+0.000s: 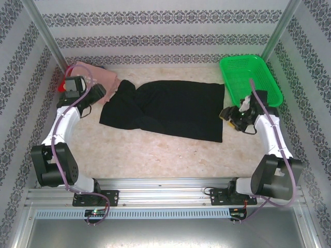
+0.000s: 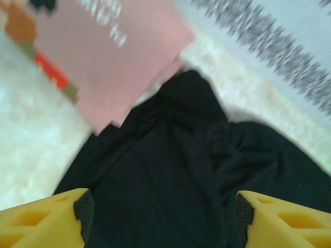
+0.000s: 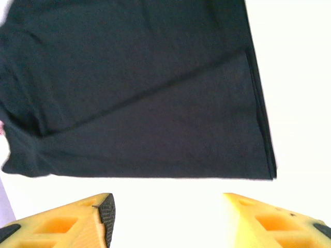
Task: Fold and stack the t-shirts
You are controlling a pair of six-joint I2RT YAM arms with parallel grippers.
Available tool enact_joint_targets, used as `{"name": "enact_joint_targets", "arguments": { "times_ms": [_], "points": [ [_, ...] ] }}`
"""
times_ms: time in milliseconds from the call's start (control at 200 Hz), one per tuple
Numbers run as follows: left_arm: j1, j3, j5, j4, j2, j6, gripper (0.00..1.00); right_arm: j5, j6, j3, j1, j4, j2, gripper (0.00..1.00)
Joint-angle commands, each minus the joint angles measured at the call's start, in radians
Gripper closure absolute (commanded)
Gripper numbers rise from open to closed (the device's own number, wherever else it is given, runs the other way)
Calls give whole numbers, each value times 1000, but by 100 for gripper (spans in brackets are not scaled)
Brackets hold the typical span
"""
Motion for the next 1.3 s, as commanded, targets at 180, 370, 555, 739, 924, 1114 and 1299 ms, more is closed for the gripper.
{"name": "enact_joint_targets", "arguments": {
  "times_ms": [180,370,555,739,924,1114,1299],
  "points": [
    [6,-36,80,-44,145,34,36,6,10,-179,33,14,-3,44],
    [6,17,59,-96,231,96,41,24,6,-225,34,38,11,44],
    [6,39,55,-101,287,132,42,26,13,-257,34,70,23,44],
    [4,82,46,-104,340,135,46,28,20,-260,36,90,39,44],
    [1,103,40,-108,378,126,50,32,26,-253,37,98,58,44],
    [-6,98,22,-160,376,118,55,39,31,-237,43,89,60,44],
    [-5,96,3,-201,382,122,57,43,24,-233,43,79,57,44]
  ]
}}
